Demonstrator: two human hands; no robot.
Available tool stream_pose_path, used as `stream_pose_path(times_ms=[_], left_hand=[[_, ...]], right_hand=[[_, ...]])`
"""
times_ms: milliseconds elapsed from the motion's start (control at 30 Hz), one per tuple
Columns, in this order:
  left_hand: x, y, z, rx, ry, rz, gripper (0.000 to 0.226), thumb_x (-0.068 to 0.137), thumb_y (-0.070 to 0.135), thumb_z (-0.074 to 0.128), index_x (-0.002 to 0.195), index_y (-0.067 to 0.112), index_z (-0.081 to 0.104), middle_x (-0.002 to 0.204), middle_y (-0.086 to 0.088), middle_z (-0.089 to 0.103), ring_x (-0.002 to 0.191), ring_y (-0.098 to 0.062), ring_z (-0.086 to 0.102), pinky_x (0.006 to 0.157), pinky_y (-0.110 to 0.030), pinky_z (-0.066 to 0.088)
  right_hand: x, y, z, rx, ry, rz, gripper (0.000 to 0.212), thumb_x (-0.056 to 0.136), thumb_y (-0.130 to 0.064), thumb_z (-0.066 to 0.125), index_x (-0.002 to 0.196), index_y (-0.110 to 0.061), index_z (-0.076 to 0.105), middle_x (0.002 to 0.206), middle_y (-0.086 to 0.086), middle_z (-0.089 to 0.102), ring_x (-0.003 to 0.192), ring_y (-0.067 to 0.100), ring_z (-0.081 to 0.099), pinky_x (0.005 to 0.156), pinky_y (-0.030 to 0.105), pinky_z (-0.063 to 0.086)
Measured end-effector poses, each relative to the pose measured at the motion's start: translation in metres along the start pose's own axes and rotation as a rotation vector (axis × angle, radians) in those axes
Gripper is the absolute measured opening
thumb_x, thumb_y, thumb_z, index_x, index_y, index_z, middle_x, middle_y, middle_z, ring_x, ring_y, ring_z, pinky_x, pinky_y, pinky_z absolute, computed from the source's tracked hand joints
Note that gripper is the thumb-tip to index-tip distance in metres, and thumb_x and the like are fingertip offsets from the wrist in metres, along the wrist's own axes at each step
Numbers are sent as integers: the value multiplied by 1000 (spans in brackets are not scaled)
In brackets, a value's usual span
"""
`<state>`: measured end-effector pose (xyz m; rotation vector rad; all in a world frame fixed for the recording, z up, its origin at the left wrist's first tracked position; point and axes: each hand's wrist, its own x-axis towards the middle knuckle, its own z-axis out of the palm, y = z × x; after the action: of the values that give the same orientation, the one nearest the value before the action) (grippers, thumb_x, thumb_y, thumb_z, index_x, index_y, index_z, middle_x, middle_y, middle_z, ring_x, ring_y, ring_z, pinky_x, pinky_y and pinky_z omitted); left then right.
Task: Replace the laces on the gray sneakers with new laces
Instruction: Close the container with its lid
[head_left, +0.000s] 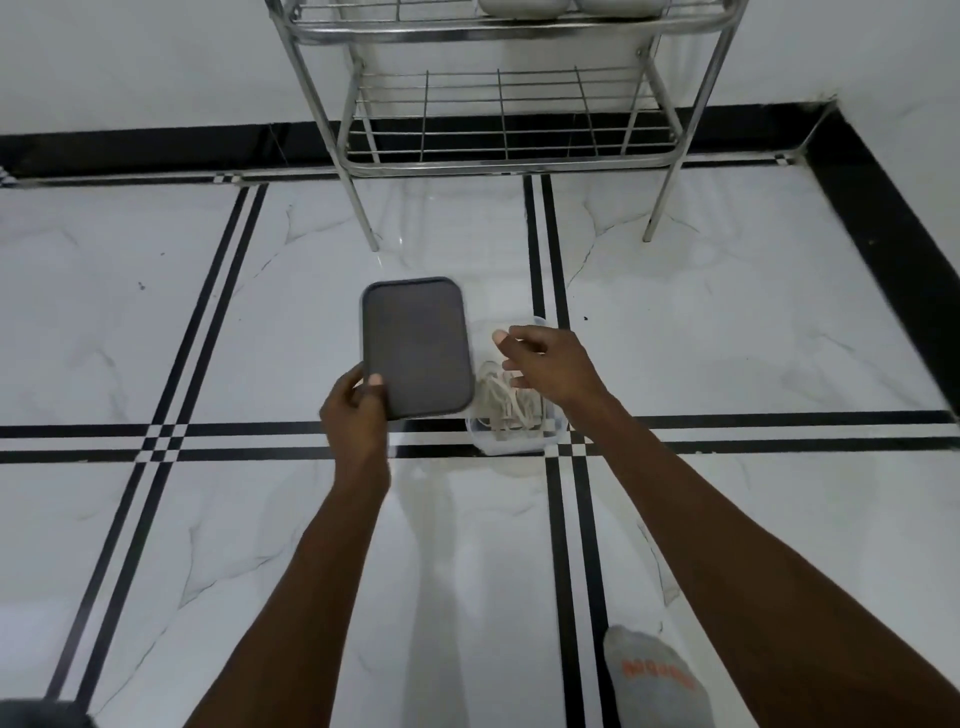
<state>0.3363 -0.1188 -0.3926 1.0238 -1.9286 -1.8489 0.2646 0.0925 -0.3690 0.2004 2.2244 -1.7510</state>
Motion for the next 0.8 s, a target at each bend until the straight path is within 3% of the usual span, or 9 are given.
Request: stream_pose_path(times_ms=[100, 233, 333, 433, 500, 567, 633, 733, 800], left_hand=[[-24, 11, 31, -28, -148, 47, 33, 100, 13, 61, 132, 20, 65, 101, -5, 75, 93, -13, 72, 74, -17, 58], [-43, 6, 55, 59, -214, 110, 31, 101, 24, 63, 132, 22, 66, 109, -3, 73, 99, -16, 70, 80, -19, 59], [-47, -2, 60, 131, -188, 127, 27, 99, 29, 65, 121, 15, 73, 109, 2, 74, 100, -13, 68, 89, -27, 58], [-43, -13, 61, 214, -129, 104, 22, 98, 24, 64, 110, 11, 78, 102, 1, 77, 95, -15, 70, 94, -42, 58], [-43, -17, 62, 251, -110, 64, 21, 98, 22, 64, 107, 11, 79, 100, -1, 78, 92, -17, 71, 94, -45, 58], [-43, -20, 62, 255, -104, 34, 22, 98, 23, 66, 109, 11, 79, 102, -1, 78, 93, -19, 71, 94, -46, 59], [-43, -23, 63, 227, -101, 8, 24, 97, 26, 68, 112, 12, 79, 104, 0, 77, 95, -19, 71, 94, -44, 59], [-42, -23, 64, 177, -95, -32, 25, 96, 27, 69, 113, 11, 78, 103, 2, 76, 91, -12, 68, 93, -35, 58], [-39, -23, 64, 169, -107, -52, 24, 96, 26, 69, 113, 11, 79, 104, 1, 77, 92, -11, 67, 89, -29, 56]], right_hand=[[-2, 0, -9, -20, 60, -21, 37, 89, -30, 75, 120, -10, 70, 93, -1, 73, 88, 16, 73, 78, 31, 62], [-6, 8, -29, -217, 184, -16, 15, 91, -21, 70, 95, -8, 77, 84, 8, 73, 82, 22, 69, 80, 33, 59], [-7, 16, -36, -356, 204, 14, 36, 96, -18, 64, 60, -15, 58, 62, 3, 58, 64, 19, 55, 59, 18, 42], [-4, 29, -35, -434, 192, 54, 49, 95, -16, 64, 52, -17, 42, 54, -2, 44, 53, 12, 43, 48, 11, 32], [-1, 37, -32, -425, 183, 86, 46, 95, -14, 64, 53, -9, 46, 55, 1, 45, 54, 15, 43, 48, 10, 34], [-1, 41, -30, -389, 174, 126, 34, 95, -16, 64, 69, 5, 61, 64, 10, 55, 64, 22, 51, 51, 13, 36], [1, 42, -29, -325, 165, 123, 30, 95, -18, 65, 90, 11, 69, 76, 17, 63, 72, 25, 58, 69, 27, 48], [3, 45, -29, -176, 168, 156, 23, 92, -20, 71, 105, -1, 75, 91, 6, 66, 85, 23, 64, 83, 35, 55], [4, 49, -29, -14, 190, 230, 33, 88, -22, 77, 116, -6, 73, 108, 7, 71, 102, 25, 67, 94, 39, 56]])
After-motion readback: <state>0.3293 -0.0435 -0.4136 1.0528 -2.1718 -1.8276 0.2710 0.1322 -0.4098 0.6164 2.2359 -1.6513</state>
